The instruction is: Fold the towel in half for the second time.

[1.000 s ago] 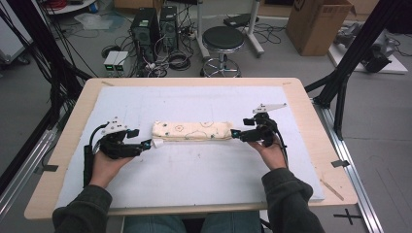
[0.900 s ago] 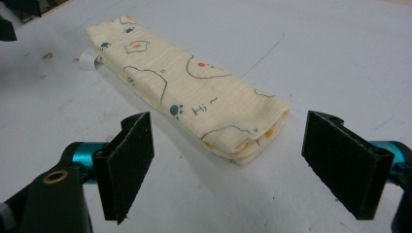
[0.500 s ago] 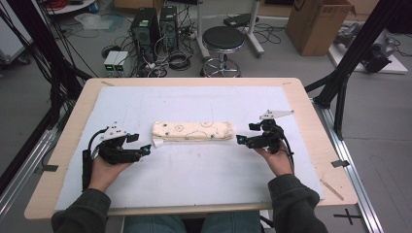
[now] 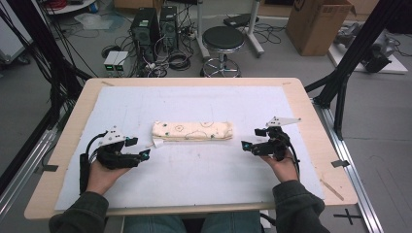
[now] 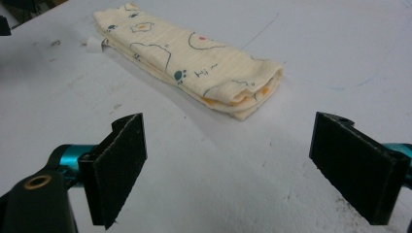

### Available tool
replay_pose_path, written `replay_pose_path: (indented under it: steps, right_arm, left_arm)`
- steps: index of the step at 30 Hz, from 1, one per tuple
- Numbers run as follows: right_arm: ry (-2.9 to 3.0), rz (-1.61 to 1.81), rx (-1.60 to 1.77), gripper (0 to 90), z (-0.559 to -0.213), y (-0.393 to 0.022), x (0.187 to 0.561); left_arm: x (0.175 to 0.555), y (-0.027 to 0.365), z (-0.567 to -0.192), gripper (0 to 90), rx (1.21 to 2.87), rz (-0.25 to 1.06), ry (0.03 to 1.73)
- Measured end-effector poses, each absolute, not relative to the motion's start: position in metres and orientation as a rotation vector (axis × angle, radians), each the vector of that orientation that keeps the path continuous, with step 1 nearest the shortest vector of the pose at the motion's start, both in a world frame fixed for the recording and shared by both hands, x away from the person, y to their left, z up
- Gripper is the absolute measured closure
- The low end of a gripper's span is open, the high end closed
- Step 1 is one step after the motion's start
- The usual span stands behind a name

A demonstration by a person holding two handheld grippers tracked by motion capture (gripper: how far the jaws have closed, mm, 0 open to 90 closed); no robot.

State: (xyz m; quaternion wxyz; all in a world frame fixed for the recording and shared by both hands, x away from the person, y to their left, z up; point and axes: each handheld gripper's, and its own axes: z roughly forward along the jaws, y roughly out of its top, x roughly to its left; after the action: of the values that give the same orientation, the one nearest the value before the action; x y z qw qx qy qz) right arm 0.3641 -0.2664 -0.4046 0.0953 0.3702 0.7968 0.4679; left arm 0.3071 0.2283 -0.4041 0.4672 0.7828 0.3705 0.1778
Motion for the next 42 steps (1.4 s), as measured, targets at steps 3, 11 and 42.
replay_pose_path:
  steps: [3,11,42]
  right_arm:
    - [2.353,1.387,1.095,12.6,-0.407,-0.27,0.361]
    - [2.347,1.386,1.107,12.5,-0.409,-0.277,0.352]
    - [2.315,1.345,1.099,12.0,-0.418,-0.295,0.316]
  left_arm:
    - [0.304,0.23,-0.407,30.7,1.925,0.429,0.911]
    - [0.3,0.235,-0.41,28.9,1.92,0.434,0.93]
    - [0.266,0.249,-0.413,25.9,1.912,0.469,0.926]
